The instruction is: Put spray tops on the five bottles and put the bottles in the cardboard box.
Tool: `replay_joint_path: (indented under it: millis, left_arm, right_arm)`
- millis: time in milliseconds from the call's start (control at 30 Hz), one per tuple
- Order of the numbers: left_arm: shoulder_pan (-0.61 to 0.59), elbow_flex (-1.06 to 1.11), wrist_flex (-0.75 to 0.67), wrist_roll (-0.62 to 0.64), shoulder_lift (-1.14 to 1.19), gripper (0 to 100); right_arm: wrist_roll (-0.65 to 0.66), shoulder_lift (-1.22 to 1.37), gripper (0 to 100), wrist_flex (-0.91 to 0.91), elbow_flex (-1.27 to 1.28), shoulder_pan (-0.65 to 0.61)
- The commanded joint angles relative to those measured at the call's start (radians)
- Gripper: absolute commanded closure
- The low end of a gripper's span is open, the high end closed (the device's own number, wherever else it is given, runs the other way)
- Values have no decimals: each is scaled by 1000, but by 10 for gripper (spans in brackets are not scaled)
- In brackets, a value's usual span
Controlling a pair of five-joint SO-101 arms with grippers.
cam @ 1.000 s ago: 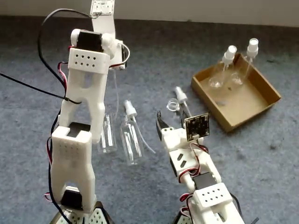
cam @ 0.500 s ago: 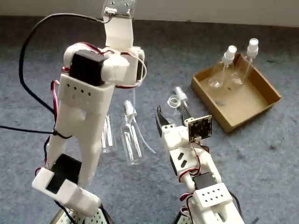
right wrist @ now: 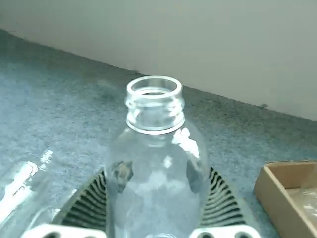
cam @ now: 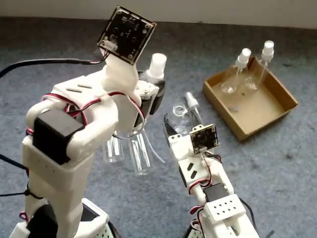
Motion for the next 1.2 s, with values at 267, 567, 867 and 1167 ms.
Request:
replay_joint_path:
  millis: [267,567,867,1167]
  left_arm:
    - [88,581,-591,81,-295,995]
    - [107,1003,-1129,86,-596,995]
    - [114,1009,-1066,92,-622,995]
    - [107,993,-1008,92,-621,995]
  right_arm:
    - [-120,-13,964,24,139,-31]
    - [-120,-13,964,24,139,-31]
    - [-120,-13,964,24,139,-30]
    - [-120,-12,964,24,139,-30]
